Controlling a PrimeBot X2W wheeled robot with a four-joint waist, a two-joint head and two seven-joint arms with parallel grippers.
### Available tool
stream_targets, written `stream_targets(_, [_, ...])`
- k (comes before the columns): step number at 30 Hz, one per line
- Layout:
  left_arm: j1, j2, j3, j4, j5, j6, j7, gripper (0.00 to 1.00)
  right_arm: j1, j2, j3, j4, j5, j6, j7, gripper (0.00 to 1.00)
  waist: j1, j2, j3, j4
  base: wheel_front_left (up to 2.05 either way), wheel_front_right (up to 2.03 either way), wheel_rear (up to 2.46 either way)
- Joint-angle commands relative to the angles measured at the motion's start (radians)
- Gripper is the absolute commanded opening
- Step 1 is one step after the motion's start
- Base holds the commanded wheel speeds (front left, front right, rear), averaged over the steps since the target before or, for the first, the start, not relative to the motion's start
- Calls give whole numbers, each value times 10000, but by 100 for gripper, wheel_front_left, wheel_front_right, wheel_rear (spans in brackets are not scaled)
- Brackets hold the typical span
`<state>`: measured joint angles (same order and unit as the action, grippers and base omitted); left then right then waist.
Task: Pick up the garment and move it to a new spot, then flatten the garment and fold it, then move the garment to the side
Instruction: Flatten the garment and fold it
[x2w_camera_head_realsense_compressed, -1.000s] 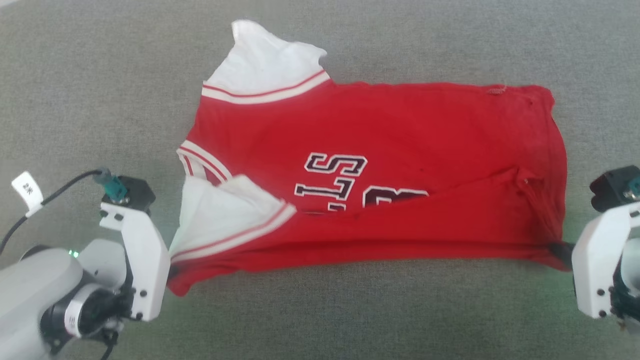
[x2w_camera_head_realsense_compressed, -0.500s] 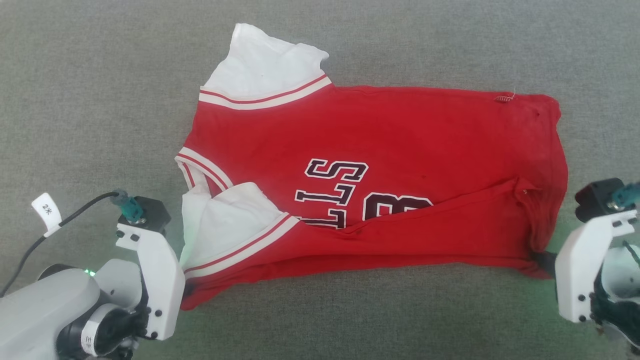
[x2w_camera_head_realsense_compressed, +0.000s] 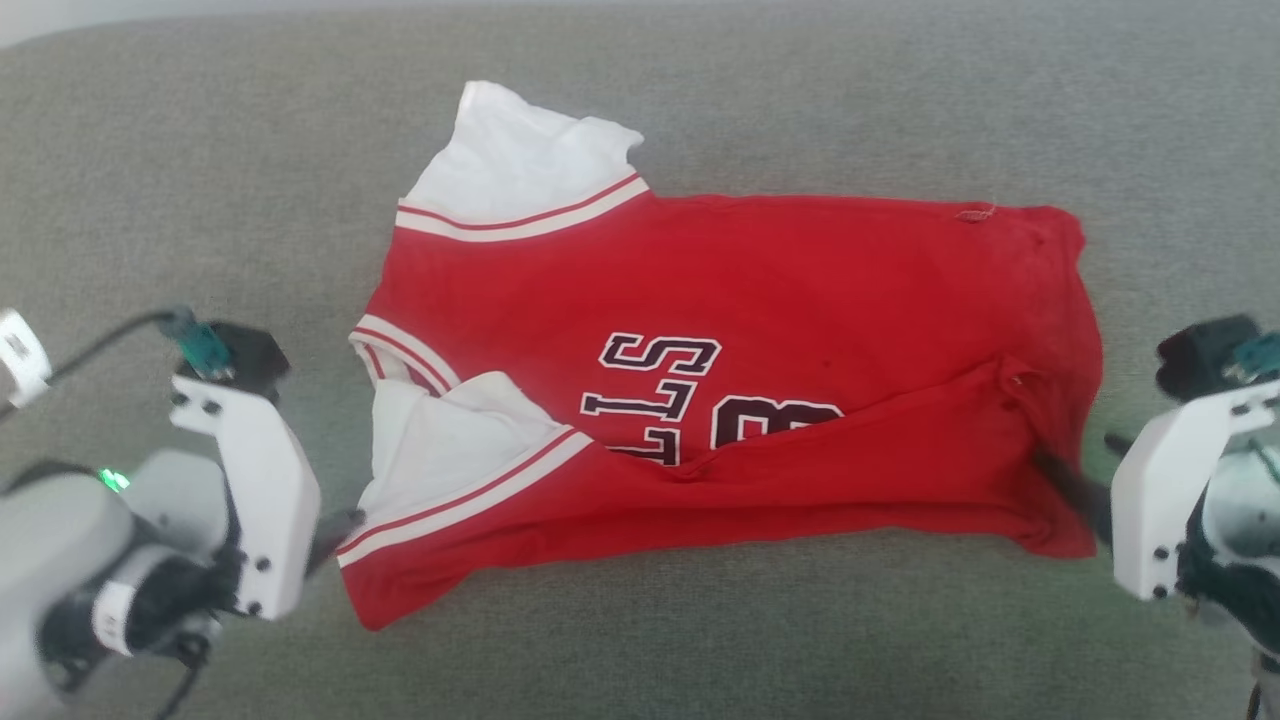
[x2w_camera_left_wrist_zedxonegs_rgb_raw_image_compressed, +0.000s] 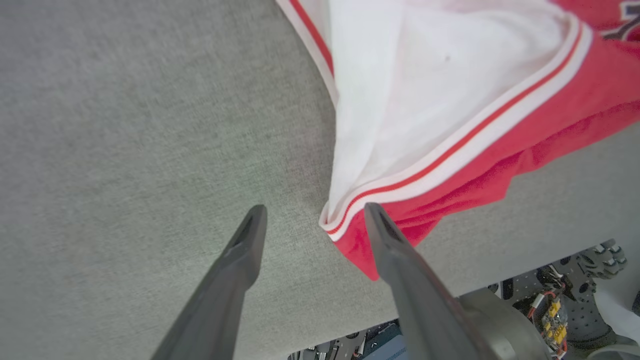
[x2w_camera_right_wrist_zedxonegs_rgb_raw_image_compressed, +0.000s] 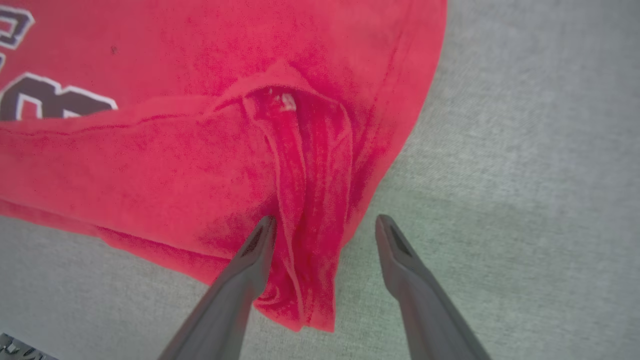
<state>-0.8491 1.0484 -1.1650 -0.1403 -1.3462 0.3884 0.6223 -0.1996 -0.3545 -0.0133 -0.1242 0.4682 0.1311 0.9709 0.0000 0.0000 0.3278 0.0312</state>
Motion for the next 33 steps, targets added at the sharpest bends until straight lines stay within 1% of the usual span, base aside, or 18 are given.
stream_targets(1, [-395, 227, 142, -250, 230, 92, 199, 100, -213, -1, -86, -135, 31, -7, -355, 100, 0, 0, -121, -136, 0, 0, 0])
stream_targets(3, [-798, 443, 281, -390, 376, 62, 381, 100, -396, 64, -84, -248, -71, -6, -825, 100, 0, 0, -162, -293, 0, 0, 0])
stream_targets(4, [-798, 443, 281, -390, 376, 62, 381, 100, -396, 64, -84, -248, -71, -6, -825, 100, 0, 0, -162, -293, 0, 0, 0])
stream_targets(8, [-1632, 405, 608, -9, 787, -351, 418, 100, -823, 405, -129, -372, -325, -6, -2119, 100, 0, 0, -184, -734, 0, 0, 0])
stream_targets(12, [-2310, 107, 855, 1045, 960, -915, 330, 100, -1306, 768, 196, -290, -627, -4, -3805, 100, 0, 0, -156, -1374, 0, 0, 0])
stream_targets(13, [-2494, 71, 899, 1363, 1077, -1092, 285, 100, -1435, 898, 339, -205, -661, -4, -4226, 100, 0, 0, -125, -1573, 0, 0, 0])
stream_targets(18, [-3255, -450, 1045, 3039, 1492, -2085, -30, 100, -2016, 1378, 852, 248, -1146, -4, -6367, 100, 0, 0, 83, -2423, 0, 0, 0])
stream_targets(22, [-3794, -770, 1072, 4385, 1720, -2743, -162, 100, -2413, 1888, 1120, 832, -1393, -4, -7634, 100, 0, 0, 355, -3016, 0, 0, 0])
stream_targets(25, [-4192, -980, 1076, 5352, 1879, -3194, -170, 100, -2642, 2123, 1371, 1216, -1540, -4, -8197, 100, 0, 0, 593, -3397, 0, 0, 0])
stream_targets(28, [-4503, -1159, 991, 6230, 2007, -3579, 23, 100, -2808, 2245, 1577, 1481, -1634, -4, -8509, 100, 0, 0, 847, -3691, 0, 0, 0])
stream_targets(33, [-4904, -1368, 821, 7553, 2129, -3929, 508, 100, -3026, 2351, 1932, 1753, -1637, -4, -8582, 100, 0, 0, 1265, -4062, 0, 0, 0])
